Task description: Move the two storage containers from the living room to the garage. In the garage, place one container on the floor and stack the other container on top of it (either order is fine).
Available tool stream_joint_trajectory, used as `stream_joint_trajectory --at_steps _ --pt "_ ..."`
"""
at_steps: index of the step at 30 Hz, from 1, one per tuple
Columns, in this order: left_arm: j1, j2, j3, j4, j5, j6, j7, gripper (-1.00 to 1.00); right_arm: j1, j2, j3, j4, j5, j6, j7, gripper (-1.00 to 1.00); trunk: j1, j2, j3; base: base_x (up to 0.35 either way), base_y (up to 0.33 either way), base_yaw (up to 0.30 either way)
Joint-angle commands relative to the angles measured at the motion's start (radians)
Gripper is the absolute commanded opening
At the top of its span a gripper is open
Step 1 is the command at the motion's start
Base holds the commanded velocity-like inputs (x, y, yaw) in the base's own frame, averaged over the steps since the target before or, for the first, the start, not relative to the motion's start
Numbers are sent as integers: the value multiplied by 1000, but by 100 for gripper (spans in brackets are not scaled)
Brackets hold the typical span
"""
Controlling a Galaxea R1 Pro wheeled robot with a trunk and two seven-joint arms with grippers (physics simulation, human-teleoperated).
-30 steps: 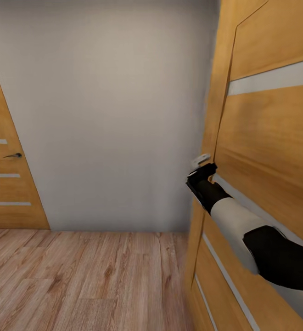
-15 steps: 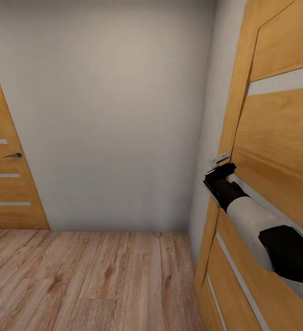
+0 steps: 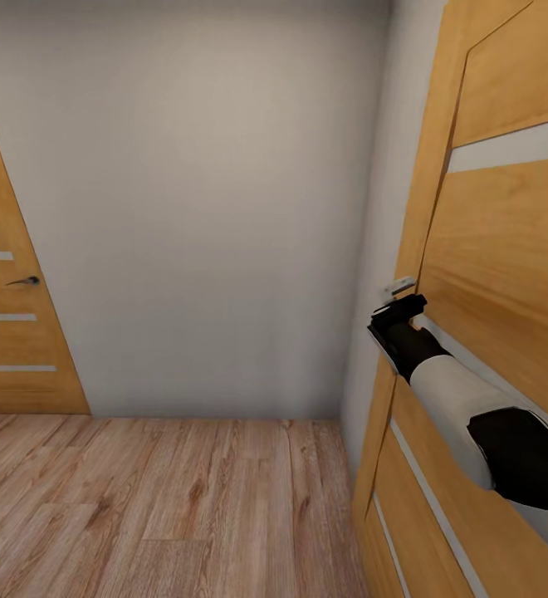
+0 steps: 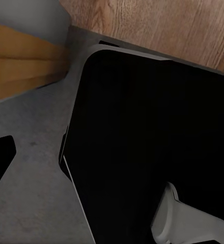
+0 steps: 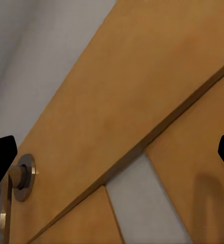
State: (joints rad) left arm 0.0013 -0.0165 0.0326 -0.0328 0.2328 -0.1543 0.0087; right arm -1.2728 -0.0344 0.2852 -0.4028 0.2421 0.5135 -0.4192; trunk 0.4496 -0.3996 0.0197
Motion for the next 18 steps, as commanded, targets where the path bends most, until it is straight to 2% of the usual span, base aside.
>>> stream_joint_trajectory --at_steps 1,3,5,6,7,9,12,13,18 --pt "1 0 3 0 2 -2 1 100 0 -53 1 0 12 16 -4 100 0 0 0 0 0 0" --pt "1 0 3 0 2 -2 1 100 1 -40 1 0 12 19 -4 100 0 0 0 0 0 0" --pt "0 0 3 0 2 -2 1 100 1 5 1 -1 12 20 -5 100 0 0 0 0 0 0" --pt "0 0 3 0 2 -2 1 100 1 44 2 -1 12 21 -8 100 0 0 0 0 0 0" --pt "1 0 3 0 2 -2 1 100 1 64 2 -1 13 21 -9 100 0 0 0 0 0 0" --pt "1 0 3 0 2 -2 1 100 1 131 2 -1 14 23 -13 100 0 0 0 0 0 0" --pt "1 0 3 0 2 -2 1 100 1 197 3 0 14 25 -16 100 0 0 0 0 0 0" --pt "1 0 3 0 2 -2 1 100 1 209 2 1 14 25 -16 100 0 0 0 0 0 0" --pt "0 0 4 0 2 -2 2 100 1 209 1 4 11 21 -9 100 0 0 0 0 0 0"
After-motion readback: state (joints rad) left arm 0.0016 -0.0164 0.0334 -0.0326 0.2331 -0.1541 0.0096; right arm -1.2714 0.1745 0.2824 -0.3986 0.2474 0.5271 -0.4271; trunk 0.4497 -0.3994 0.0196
